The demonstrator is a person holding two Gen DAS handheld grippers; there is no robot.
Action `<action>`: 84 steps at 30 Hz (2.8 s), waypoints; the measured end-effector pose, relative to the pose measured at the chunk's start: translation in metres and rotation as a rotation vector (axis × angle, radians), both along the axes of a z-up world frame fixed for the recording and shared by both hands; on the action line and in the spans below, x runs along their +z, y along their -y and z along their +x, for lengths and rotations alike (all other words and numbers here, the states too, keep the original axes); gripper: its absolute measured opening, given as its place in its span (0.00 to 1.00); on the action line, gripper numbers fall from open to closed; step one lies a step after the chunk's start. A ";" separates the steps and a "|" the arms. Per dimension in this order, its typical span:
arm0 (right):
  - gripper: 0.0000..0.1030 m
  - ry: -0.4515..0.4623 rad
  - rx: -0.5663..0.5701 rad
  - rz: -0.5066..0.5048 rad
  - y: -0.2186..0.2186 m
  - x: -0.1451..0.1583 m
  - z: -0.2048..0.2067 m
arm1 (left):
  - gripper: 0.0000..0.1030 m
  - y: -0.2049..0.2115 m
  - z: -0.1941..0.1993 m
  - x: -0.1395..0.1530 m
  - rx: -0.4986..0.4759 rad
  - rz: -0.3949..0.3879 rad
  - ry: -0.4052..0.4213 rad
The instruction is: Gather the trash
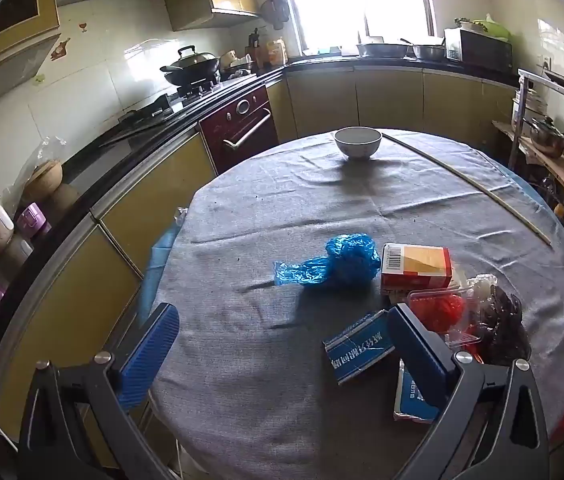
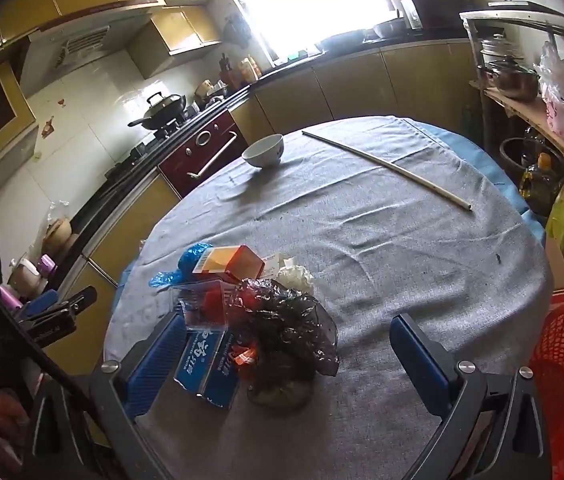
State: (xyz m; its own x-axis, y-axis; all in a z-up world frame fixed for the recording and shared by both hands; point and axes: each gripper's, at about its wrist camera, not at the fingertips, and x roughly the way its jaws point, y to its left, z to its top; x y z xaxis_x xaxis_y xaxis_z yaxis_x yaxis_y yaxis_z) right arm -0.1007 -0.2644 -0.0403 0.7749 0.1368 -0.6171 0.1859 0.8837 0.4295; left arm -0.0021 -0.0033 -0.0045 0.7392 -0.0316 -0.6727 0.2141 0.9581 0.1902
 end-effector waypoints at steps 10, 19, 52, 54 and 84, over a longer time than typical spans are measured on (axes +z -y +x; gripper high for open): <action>1.00 -0.028 0.018 -0.057 -0.016 -0.004 0.009 | 1.00 -0.004 0.001 -0.001 -0.012 -0.017 -0.014; 1.00 -0.025 0.018 -0.087 -0.024 0.002 0.011 | 1.00 -0.006 0.001 0.001 -0.017 -0.031 -0.015; 0.94 -0.047 0.025 -0.086 -0.031 -0.002 0.018 | 1.00 -0.023 0.009 -0.028 -0.041 -0.073 -0.142; 0.88 -0.053 0.033 -0.062 -0.029 -0.007 0.019 | 1.00 -0.025 0.009 -0.035 -0.042 -0.072 -0.165; 0.43 -0.214 0.145 0.294 -0.003 -0.109 0.079 | 1.00 0.050 0.001 -0.095 -0.304 -0.159 -0.530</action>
